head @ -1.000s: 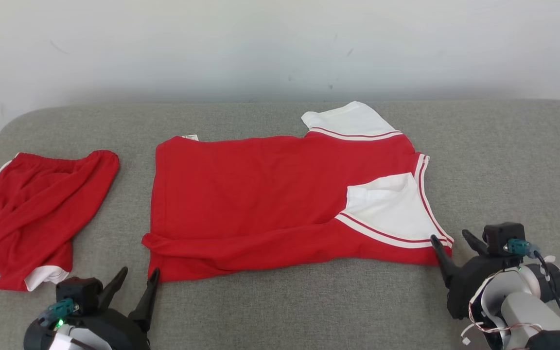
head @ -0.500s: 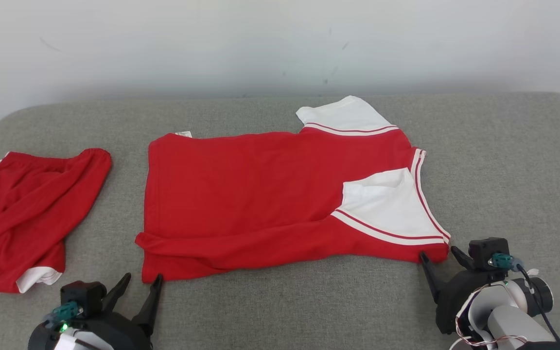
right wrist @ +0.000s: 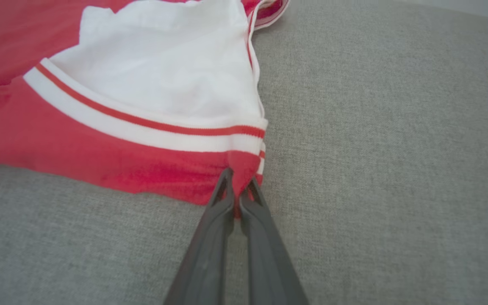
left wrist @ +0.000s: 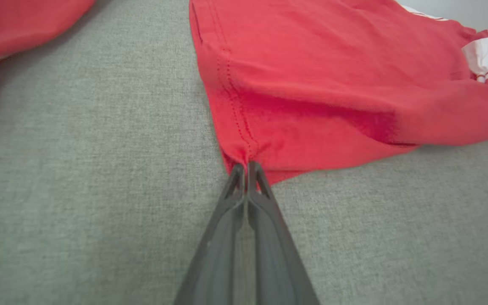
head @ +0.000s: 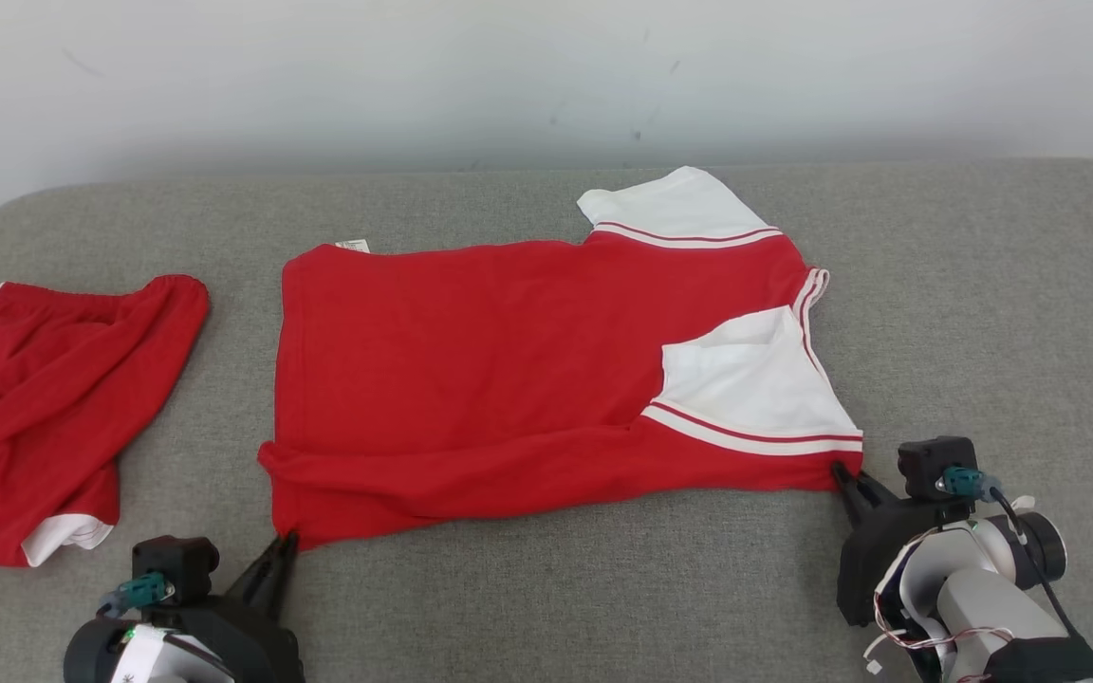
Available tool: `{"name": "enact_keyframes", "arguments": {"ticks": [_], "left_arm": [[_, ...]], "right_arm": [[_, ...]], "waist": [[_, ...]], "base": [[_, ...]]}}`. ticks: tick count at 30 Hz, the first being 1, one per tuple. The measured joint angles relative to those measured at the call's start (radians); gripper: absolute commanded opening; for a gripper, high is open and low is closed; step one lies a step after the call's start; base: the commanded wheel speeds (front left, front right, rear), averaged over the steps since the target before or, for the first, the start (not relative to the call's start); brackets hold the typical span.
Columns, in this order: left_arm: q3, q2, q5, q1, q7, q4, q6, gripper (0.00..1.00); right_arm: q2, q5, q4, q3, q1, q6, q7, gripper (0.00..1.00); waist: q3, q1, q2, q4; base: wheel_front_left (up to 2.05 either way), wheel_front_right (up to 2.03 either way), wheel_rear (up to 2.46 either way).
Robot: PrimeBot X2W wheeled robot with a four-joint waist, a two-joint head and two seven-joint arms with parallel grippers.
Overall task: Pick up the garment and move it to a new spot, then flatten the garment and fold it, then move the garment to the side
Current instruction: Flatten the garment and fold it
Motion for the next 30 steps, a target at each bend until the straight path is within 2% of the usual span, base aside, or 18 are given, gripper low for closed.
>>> {"name": "enact_keyframes", "arguments": {"ticks": [11, 23, 30], "left_arm": [[-0.009, -0.007, -0.026, 0.009, -0.007, 0.029, -0.001, 0.0], [-0.015, 0.006, -0.035, 0.148, -0.019, 0.017, -0.002, 0.0], [-0.016, 0.013, -0.035, 0.2, -0.021, -0.003, 0.003, 0.0]], "right_arm": [[-0.026, 0.012, 0.029, -0.033, 0.027, 0.002, -0.038, 0.0], [-0.06, 0.047, -0.004, -0.059, 0.178, 0.027, -0.088, 0.0], [-0.071, 0.064, -0.043, -0.067, 0.295, 0.027, -0.093, 0.0]], "waist": [[-0.044, 0.0, 0.0, 0.001], [-0.14, -0.0001, 0.0, 0.003], [-0.174, -0.0002, 0.0, -0.005]], "base": [[0.0, 0.0, 0.0], [0.0, 0.0, 0.0], [0.0, 0.0, 0.0]]}}
